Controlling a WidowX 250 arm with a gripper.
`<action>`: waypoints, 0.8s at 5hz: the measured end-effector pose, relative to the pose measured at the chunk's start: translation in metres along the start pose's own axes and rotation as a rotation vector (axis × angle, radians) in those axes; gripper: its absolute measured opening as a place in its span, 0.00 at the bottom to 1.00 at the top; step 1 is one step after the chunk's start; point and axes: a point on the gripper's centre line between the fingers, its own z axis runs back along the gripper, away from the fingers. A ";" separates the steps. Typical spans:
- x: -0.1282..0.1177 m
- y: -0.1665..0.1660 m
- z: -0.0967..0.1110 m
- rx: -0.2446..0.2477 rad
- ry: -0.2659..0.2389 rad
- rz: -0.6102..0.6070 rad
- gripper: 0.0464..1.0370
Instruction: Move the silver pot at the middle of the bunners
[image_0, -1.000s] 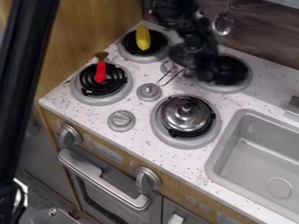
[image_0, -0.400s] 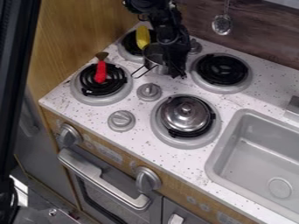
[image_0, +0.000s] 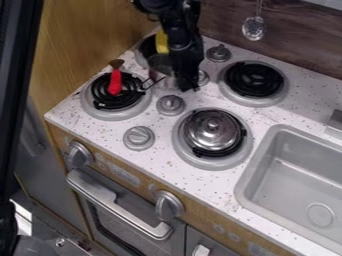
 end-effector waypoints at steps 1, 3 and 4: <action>-0.010 -0.004 -0.005 -0.012 0.018 0.023 0.03; -0.010 -0.009 -0.005 -0.039 0.018 0.050 0.23; -0.001 -0.011 0.000 -0.048 0.024 0.021 0.52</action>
